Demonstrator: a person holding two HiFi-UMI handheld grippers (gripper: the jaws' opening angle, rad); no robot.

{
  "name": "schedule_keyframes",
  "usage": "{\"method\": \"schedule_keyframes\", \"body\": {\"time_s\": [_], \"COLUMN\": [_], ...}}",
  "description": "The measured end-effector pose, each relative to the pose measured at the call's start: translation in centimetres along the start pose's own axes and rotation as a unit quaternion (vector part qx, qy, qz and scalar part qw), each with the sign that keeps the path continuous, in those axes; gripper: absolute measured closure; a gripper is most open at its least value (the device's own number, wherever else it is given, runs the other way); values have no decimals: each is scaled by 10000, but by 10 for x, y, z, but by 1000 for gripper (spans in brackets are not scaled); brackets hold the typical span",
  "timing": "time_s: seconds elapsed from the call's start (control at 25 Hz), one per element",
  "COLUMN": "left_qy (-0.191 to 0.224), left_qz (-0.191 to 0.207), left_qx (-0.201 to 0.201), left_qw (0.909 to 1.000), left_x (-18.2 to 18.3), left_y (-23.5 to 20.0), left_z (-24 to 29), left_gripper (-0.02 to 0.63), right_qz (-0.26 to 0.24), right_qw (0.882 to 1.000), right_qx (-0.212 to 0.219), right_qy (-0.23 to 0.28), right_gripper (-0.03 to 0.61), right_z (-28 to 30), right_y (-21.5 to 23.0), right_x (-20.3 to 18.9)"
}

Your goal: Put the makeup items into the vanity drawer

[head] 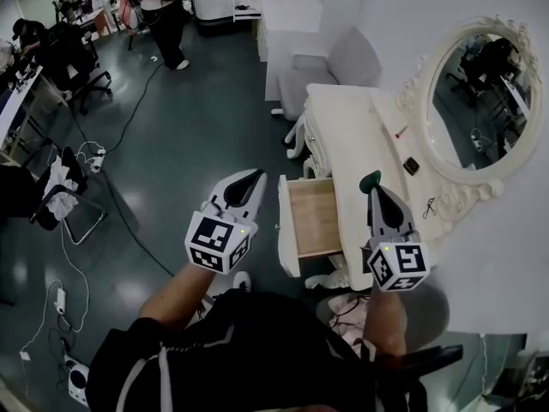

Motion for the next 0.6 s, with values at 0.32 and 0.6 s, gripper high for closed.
{"method": "schedule_keyframes", "body": {"time_s": [0.32, 0.6], "left_qy": [-129, -522], "left_qz": [-72, -361], "left_qx": [-347, -247], "left_qw": [9993, 9977], "left_x": [-15, -53], "left_y": [-49, -58], "left_z": [15, 31], "left_gripper": [609, 609], "right_qz": [-44, 58], "right_qw": [9997, 9965], "right_qx": [-118, 62], "right_qy": [-201, -834], "right_gripper": [574, 574], "right_z": [60, 94], "right_y": [-17, -16], "right_x": [-16, -66]}}
Point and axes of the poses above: the fingertips, and each gripper's own axes: z forward along the fingers, y to its right, x out of its top, the point moved 7 cm from there along -z, backward along the fingers, and after that the axes turned 10 degrees about -x, right-handed, at the moved point
